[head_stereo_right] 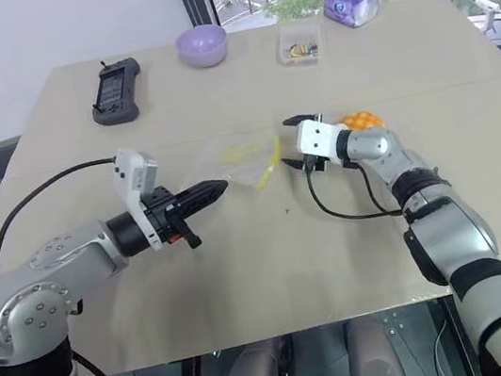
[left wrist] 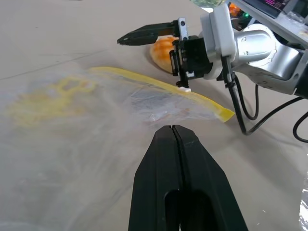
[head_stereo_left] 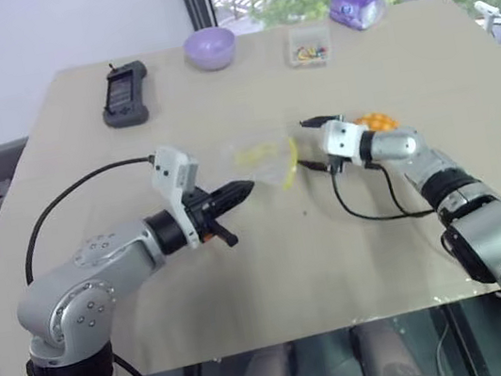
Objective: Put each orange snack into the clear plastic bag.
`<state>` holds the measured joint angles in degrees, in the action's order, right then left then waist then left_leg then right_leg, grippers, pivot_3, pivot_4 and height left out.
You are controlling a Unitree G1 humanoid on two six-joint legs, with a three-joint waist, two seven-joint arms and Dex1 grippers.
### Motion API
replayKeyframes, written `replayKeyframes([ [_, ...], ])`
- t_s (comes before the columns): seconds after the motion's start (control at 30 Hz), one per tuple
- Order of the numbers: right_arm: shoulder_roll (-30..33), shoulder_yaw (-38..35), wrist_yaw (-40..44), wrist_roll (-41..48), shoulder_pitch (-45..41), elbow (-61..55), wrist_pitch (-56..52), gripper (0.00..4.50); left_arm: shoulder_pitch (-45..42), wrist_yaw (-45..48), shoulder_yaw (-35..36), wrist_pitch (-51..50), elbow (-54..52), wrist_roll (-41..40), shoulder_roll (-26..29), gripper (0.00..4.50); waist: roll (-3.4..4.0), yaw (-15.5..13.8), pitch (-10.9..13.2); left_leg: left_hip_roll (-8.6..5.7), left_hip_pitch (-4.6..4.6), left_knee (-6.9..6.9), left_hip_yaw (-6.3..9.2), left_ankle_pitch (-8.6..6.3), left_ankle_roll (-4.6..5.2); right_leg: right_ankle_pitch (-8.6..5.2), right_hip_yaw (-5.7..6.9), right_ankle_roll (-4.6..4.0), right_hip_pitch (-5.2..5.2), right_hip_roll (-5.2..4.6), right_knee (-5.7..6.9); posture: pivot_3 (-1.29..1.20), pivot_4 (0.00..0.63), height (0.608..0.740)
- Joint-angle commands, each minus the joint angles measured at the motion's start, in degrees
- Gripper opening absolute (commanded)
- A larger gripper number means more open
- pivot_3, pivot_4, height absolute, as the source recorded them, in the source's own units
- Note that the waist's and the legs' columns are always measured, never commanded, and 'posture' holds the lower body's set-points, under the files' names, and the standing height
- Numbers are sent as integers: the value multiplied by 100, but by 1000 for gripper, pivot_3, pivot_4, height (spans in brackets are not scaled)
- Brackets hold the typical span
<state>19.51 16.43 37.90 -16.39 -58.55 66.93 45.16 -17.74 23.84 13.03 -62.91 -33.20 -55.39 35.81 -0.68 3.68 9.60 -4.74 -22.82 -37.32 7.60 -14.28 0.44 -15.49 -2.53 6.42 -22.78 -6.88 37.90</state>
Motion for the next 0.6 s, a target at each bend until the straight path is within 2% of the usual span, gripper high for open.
replayKeyframes([
  [0.03,-68,87,-365,-231,-347,105,462,3965,-22,122,48,136,-140,-96,127,0,0,37,0,0,0,0,0,0,0,0,0,0,0,0,1,0,150,740],
  [0.17,-167,216,-914,-560,-538,318,791,3965,-33,201,49,147,-99,-110,198,0,0,47,0,0,4,1,-2,1,-2,0,-3,0,-1,5,2,0,150,740],
  [0.6,-371,435,-957,-940,-619,635,797,3965,297,395,86,341,-111,9,433,0,1,50,0,1,5,1,-1,2,-4,0,-4,0,-1,6,3,0,150,740],
])
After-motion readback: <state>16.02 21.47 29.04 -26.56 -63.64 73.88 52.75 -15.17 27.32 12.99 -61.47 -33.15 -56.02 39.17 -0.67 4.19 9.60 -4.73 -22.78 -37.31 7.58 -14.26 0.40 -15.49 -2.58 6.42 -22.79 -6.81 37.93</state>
